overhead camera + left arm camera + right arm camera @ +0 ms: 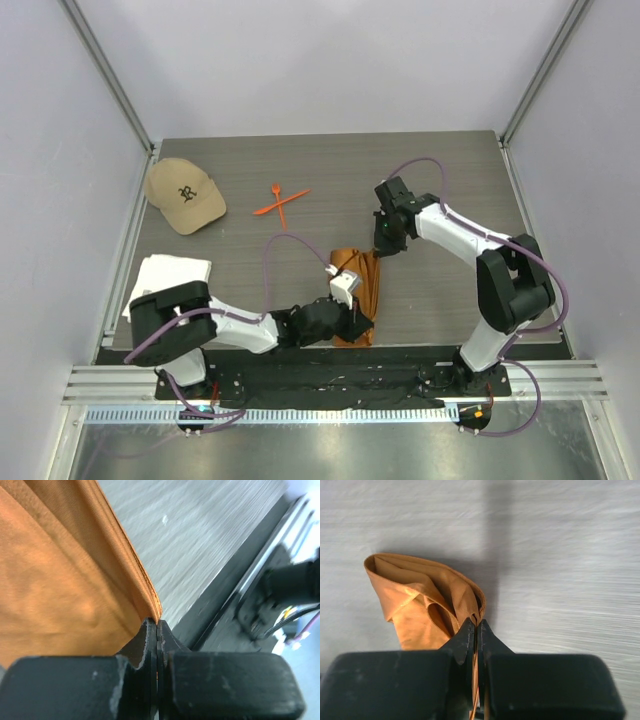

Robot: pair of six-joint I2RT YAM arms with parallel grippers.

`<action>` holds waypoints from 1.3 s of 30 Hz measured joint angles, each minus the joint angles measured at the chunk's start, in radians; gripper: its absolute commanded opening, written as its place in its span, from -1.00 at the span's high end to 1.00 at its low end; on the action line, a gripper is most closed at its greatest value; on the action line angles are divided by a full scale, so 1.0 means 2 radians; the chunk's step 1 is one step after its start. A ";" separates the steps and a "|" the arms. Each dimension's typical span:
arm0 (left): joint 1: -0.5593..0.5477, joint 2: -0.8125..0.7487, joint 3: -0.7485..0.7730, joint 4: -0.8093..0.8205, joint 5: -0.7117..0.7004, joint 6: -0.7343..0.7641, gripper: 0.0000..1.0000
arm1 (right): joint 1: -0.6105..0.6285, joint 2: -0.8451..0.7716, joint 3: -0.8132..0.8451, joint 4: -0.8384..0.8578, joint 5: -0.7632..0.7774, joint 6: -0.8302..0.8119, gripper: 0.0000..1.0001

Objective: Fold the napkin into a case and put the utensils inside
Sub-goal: Pick up the 2/3-rectangle-folded napkin from the center of the board, then pick up the 2/3-rectangle-folded napkin at the center of the board.

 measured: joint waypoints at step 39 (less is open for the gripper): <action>0.099 0.120 -0.113 0.329 0.091 -0.101 1.00 | 0.012 0.091 0.121 -0.083 0.057 0.017 0.98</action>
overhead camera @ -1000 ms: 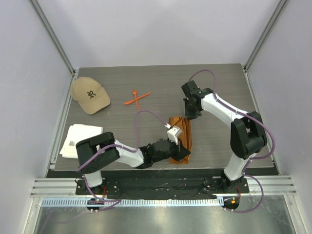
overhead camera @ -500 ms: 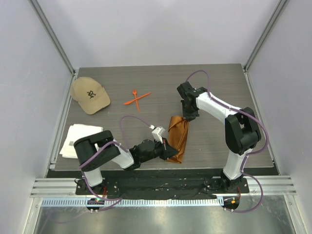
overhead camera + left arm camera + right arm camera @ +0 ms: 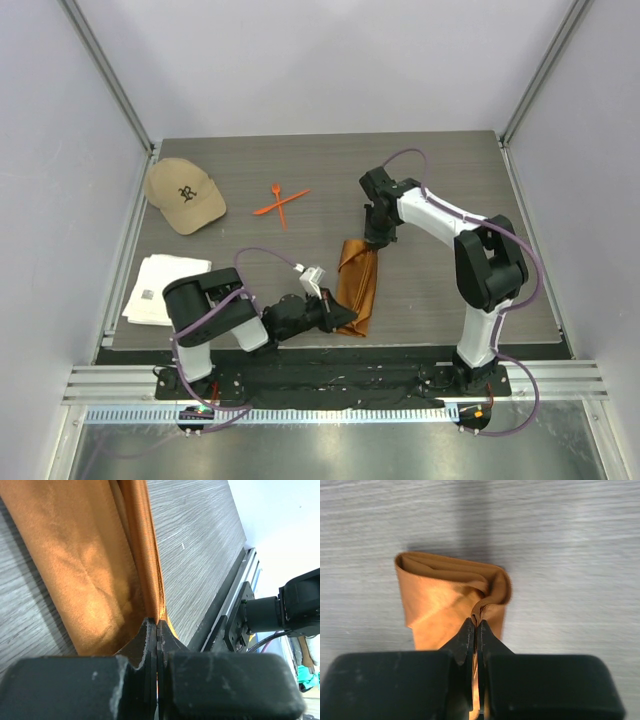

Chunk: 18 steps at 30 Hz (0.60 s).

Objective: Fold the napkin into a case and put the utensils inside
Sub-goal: Pick up the 2/3-rectangle-folded napkin at the center of the board.

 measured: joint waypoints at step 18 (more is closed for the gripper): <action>-0.004 -0.039 -0.019 -0.056 0.013 0.008 0.05 | -0.005 0.020 -0.007 0.097 -0.037 0.060 0.98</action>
